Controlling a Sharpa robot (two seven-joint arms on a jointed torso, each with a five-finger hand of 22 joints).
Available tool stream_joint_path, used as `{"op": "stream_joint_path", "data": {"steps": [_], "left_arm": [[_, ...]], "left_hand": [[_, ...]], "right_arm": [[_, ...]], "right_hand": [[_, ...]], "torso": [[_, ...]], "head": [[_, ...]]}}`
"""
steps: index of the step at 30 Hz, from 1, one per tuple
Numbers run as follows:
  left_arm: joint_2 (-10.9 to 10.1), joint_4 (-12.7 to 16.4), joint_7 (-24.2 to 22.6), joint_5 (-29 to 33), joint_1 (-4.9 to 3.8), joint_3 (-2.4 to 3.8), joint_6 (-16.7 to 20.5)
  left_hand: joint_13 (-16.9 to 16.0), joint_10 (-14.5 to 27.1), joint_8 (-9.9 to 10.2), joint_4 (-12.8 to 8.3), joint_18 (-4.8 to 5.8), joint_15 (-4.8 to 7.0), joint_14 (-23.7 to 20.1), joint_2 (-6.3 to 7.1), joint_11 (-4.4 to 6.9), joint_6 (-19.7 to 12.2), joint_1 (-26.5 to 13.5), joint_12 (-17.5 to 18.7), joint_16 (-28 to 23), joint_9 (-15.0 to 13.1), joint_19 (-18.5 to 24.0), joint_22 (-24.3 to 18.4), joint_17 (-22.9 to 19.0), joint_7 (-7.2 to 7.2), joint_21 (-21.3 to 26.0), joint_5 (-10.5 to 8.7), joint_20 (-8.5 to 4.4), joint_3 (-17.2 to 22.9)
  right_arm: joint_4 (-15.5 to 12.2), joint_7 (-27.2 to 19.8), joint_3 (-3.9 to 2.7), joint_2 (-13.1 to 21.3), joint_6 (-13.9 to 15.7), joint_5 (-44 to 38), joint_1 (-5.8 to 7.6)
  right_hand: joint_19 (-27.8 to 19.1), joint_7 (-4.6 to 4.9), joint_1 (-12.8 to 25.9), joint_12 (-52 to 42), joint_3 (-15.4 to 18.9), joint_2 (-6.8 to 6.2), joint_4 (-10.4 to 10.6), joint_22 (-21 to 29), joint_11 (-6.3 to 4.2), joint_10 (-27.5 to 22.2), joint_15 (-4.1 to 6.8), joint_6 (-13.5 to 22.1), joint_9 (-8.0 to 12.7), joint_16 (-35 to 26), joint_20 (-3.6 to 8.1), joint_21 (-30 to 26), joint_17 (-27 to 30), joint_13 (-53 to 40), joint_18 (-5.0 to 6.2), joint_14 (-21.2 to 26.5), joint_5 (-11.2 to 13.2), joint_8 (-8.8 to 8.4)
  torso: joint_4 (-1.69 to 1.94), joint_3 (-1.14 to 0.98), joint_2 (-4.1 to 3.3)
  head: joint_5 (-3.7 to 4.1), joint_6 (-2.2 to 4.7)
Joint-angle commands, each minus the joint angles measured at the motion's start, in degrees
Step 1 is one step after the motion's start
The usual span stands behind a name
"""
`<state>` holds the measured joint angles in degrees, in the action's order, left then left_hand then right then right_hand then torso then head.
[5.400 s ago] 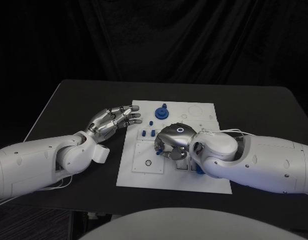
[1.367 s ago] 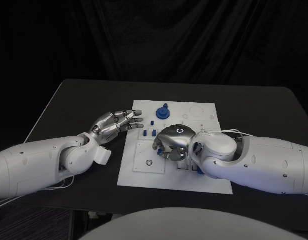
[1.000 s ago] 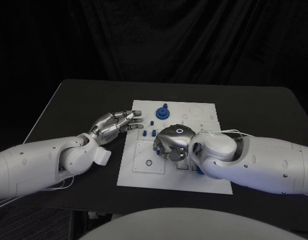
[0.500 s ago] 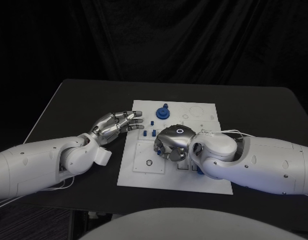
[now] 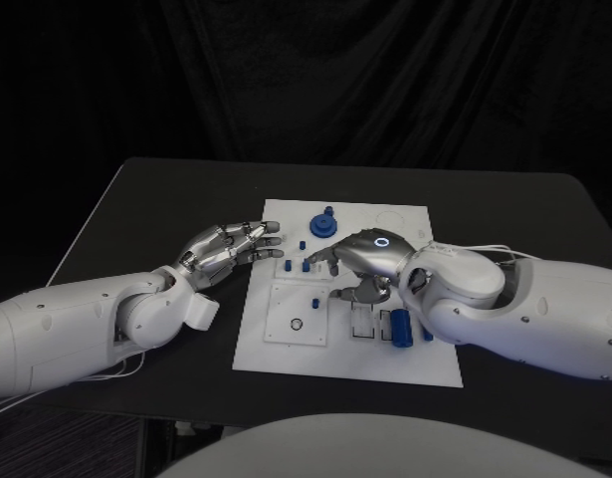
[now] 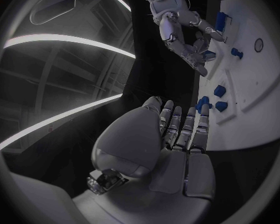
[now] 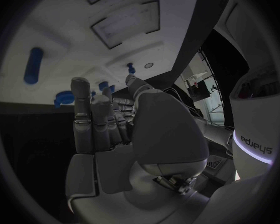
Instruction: Assemble the parts on the task board
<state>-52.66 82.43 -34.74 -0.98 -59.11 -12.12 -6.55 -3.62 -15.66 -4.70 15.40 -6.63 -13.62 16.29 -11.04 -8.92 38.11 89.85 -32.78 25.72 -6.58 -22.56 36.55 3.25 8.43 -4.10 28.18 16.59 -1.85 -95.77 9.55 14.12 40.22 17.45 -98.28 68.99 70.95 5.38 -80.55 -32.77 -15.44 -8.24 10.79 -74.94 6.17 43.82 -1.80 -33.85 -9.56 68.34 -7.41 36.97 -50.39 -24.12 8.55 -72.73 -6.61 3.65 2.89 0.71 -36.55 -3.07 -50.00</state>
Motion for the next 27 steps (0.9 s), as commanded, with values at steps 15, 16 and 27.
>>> {"op": "stream_joint_path", "data": {"steps": [15, 16, 27], "left_arm": [[-1.0, 1.1, -1.5, 2.7, 0.1, 0.05, 0.7], [-1.1, 1.1, -1.6, 2.8, 0.1, 0.05, 0.7], [-0.9, 1.2, -1.5, 3.1, 0.11, 0.05, 0.4]], "left_hand": [[-0.1, -0.2, -0.6, -0.4, -0.32, 0.08, 0.0, 0.58, -0.29, 0.8, 0.4, -0.3, 0.8, -0.1, -0.8, -0.3, 0.2, 0.26, -0.1, 1.15, -0.1, 0.7], [-0.1, -0.2, -0.7, -0.4, -0.33, 0.09, 0.1, 0.63, -0.33, 0.8, 0.4, -0.3, 0.9, -0.1, -0.9, -0.3, 0.2, 0.26, -0.1, 1.25, -0.09, 0.8], [-0.1, -0.3, -0.7, -0.5, -0.33, 0.11, 0.1, 0.66, -0.47, 0.9, 0.4, -0.3, 0.8, -0.2, -0.9, -0.4, 0.2, 0.29, -0.1, 1.37, -0.08, 0.9]], "right_arm": [[-2.7, 4.6, 0.05, 12.1, -4.4, 4.5, 8.52], [-2.5, 4.5, 0.05, 12.6, -4.2, 4.6, 8.41], [-0.7, 3.8, 0.06, 13.3, -3.6, 4.8, 5.38]], "right_hand": [[0.7, 0.7, -3.3, 6.8, -1.7, 1.46, -0.9, -3.4, 1.35, -5.1, -0.48, -11.2, -0.8, 0.0, -0.56, 0.1, 0.2, 5.3, 0.11, 0.2, -4.6, 2.37], [0.7, 0.71, -3.1, 6.8, -1.6, 1.44, -0.8, -3.4, 1.4, -5.2, -0.56, -11.2, -0.7, 0.0, -0.62, 0.1, 0.2, 5.4, 0.1, 0.2, -4.3, 2.31], [3.6, 1.17, -1.9, 4.9, -0.1, 1.72, 0.4, -4.7, 1.13, -1.2, -0.83, -14.1, -0.8, 3.1, -0.97, 5.8, -4.0, 5.9, -0.68, -2.9, -1.6, 2.94]], "torso": [[0.04, 0.03, 0.0], [0.06, 0.04, 0.0], [-0.01, -0.04, -0.02]], "head": [[0.4, 0.0], [0.5, 0.0], [0.51, 0.0]]}}
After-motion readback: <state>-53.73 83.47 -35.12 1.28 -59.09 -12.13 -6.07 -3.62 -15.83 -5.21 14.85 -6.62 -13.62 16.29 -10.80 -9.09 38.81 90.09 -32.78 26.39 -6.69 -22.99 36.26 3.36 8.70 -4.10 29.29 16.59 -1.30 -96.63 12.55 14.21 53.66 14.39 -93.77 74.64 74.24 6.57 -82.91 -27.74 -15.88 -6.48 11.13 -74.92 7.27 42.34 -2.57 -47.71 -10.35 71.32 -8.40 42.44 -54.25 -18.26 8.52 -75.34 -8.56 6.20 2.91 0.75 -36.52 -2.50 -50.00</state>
